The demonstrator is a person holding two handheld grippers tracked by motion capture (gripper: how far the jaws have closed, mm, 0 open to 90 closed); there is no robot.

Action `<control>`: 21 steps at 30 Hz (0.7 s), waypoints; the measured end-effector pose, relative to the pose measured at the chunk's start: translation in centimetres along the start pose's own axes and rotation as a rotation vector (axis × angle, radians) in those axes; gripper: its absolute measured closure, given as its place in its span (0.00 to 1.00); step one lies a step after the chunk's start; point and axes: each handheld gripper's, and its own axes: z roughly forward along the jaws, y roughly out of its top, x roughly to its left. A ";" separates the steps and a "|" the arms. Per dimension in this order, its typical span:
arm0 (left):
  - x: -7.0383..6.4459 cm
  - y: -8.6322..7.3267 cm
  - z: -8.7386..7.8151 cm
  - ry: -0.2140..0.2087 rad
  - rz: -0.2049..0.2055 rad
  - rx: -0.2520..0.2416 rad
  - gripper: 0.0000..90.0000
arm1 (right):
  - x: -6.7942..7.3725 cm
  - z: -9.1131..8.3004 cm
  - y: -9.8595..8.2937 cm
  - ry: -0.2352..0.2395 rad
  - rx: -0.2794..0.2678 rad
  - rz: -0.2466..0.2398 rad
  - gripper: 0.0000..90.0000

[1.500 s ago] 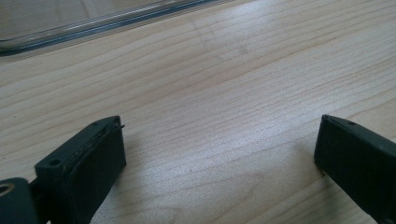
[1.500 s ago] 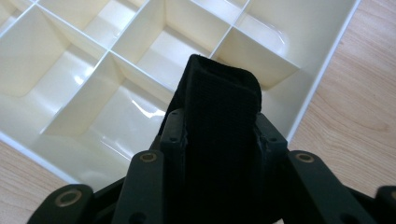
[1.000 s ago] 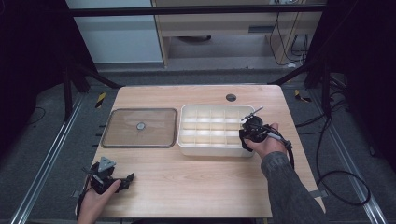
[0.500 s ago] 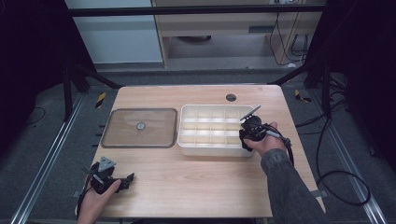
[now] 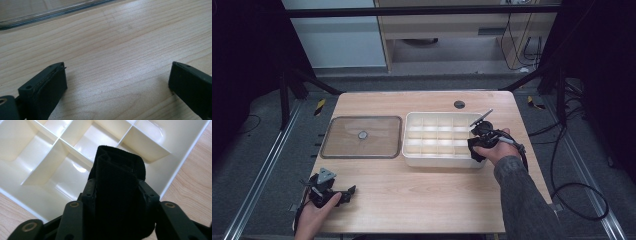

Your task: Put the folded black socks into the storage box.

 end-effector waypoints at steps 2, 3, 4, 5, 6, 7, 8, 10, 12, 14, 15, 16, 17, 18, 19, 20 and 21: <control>0.0 0.0 0.0 0.000 0.000 0.000 0.01 | -0.1 -0.2 0.0 0.003 -0.011 0.010 0.60; 0.0 0.0 0.0 0.000 0.000 0.000 0.01 | -0.1 -0.2 -0.1 0.007 -0.014 0.015 0.58; 0.0 0.0 0.0 0.000 -0.001 0.000 0.01 | -0.2 -0.3 -0.1 0.013 -0.017 0.016 0.55; 0.0 0.0 0.0 0.000 -0.001 -0.001 0.01 | -0.2 -0.4 -0.1 0.020 -0.019 0.021 0.52; 0.0 0.0 0.0 0.001 0.001 0.002 0.01 | -0.1 -0.5 -0.1 0.032 -0.020 0.030 0.49; 0.0 0.0 0.0 0.001 0.002 0.003 0.01 | -0.2 -0.6 -0.1 0.033 -0.023 0.026 0.47; 0.0 0.0 0.0 0.001 0.002 0.002 0.01 | -0.2 -0.7 -0.2 0.032 -0.024 0.020 0.46; 0.0 0.0 0.0 0.001 0.001 0.002 0.01 | -0.2 -1.0 -0.1 0.038 -0.021 0.023 0.43; 0.0 0.0 0.0 0.000 0.001 0.001 0.01 | -0.2 -1.3 -0.1 0.038 -0.024 0.025 0.41; 0.0 0.0 0.0 0.000 0.001 0.001 0.01 | -0.3 -1.8 -0.1 0.036 -0.028 0.035 0.39; 0.0 0.0 0.0 0.000 0.001 0.001 0.01 | -0.4 -2.0 -0.1 0.034 -0.033 0.032 0.37; 0.0 0.0 0.0 -0.001 0.004 0.003 0.01 | -0.4 -2.2 -0.1 0.037 -0.038 0.032 0.36; 0.0 0.0 0.0 -0.001 0.004 0.004 0.01 | -0.5 -2.5 -0.1 0.034 -0.042 0.042 0.34; 0.0 0.0 0.0 0.000 0.004 0.003 0.01 | -0.6 -2.7 -0.1 0.033 -0.044 0.047 0.33; 0.0 0.0 0.0 0.000 0.004 0.003 0.01 | -0.7 -2.9 -0.1 0.034 -0.051 0.049 0.32; 0.0 0.0 0.0 -0.001 0.004 0.003 0.01 | -0.7 -3.1 -0.1 0.037 -0.060 0.049 0.31; 0.0 0.0 0.0 -0.001 0.004 0.003 0.01 | -0.7 -3.1 -0.1 0.037 -0.060 0.049 0.31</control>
